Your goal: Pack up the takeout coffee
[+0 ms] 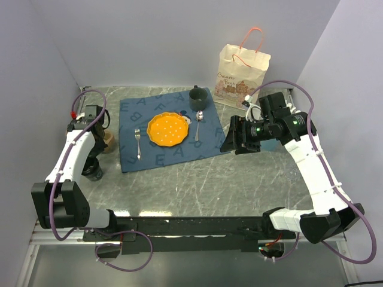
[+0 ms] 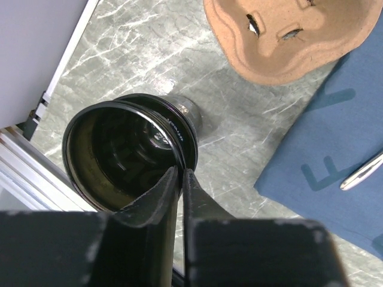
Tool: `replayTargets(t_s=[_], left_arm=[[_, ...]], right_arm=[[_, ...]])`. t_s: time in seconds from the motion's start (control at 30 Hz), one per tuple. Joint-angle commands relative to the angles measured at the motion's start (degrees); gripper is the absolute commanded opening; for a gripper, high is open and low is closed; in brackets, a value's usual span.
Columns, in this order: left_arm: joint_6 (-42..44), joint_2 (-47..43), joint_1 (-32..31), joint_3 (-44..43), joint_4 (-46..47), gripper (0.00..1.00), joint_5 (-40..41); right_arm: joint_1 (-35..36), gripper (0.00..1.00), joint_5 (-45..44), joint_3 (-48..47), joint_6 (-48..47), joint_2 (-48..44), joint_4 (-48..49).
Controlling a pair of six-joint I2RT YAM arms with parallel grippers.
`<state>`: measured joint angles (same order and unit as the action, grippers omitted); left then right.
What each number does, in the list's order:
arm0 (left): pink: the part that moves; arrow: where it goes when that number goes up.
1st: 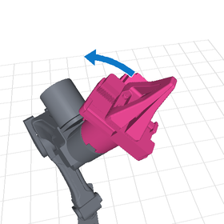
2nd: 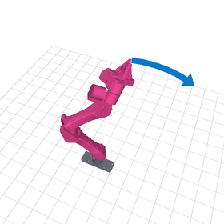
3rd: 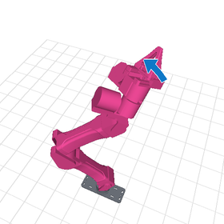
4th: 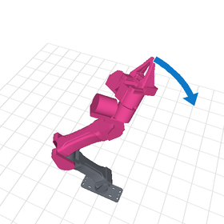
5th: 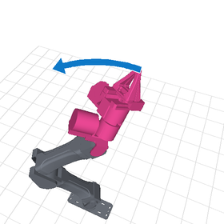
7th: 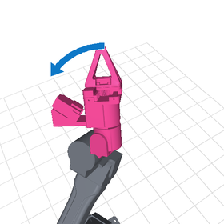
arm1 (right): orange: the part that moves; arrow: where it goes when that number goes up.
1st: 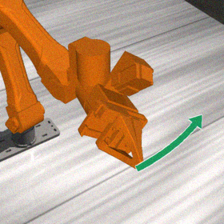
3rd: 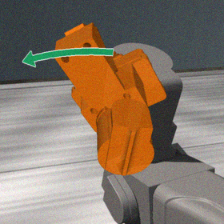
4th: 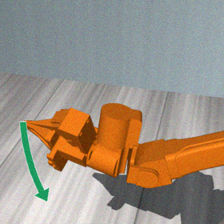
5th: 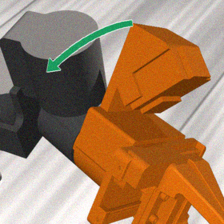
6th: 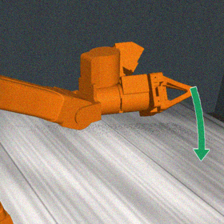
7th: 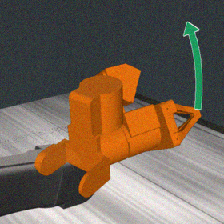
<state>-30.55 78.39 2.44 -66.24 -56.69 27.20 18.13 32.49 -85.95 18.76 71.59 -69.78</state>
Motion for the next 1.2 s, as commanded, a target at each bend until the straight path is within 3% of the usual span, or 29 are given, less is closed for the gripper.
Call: replayTargets(t_s=[0.0, 0.07, 0.17, 0.37, 0.47, 0.53, 1.0, 1.17], left_arm=[[0.75, 0.01, 0.20, -0.21, -0.18, 0.13, 0.22], [0.75, -0.17, 0.20, -0.03, 0.00, 0.04, -0.22], [0.93, -0.43, 0.20, 0.14, 0.61, 0.01, -1.18], [1.10, -0.26, 0.20, 0.06, -0.09, 0.01, -0.14], [0.93, 0.71, 0.20, -0.65, -1.23, 0.12, 1.44], [1.19, 0.98, 0.20, -0.91, -1.41, 0.01, 1.45], [-0.65, 1.94, -0.93, -5.64, -6.67, 0.01, 7.69], [-0.83, 3.17, -2.09, -7.07, -7.83, 0.06, 9.19]], right_arm=[[0.41, 0.81, 0.64, -0.97, -0.75, 0.04, 0.08], [0.50, 0.81, 0.64, -0.97, -0.75, 0.13, -0.01], [0.50, 0.81, 0.65, -1.06, -0.75, 0.13, -0.01], [0.59, 0.81, 0.56, -0.88, -0.75, 0.21, -0.01], [0.59, 0.81, 0.64, -0.97, -0.75, 0.04, -0.09], [0.59, 0.81, 0.73, -0.97, -0.75, 0.13, -0.09], [0.85, 0.81, 1.08, -0.88, -0.31, 0.39, -0.18], [1.03, 0.81, 1.34, -0.62, -0.13, 0.22, 0.43]])
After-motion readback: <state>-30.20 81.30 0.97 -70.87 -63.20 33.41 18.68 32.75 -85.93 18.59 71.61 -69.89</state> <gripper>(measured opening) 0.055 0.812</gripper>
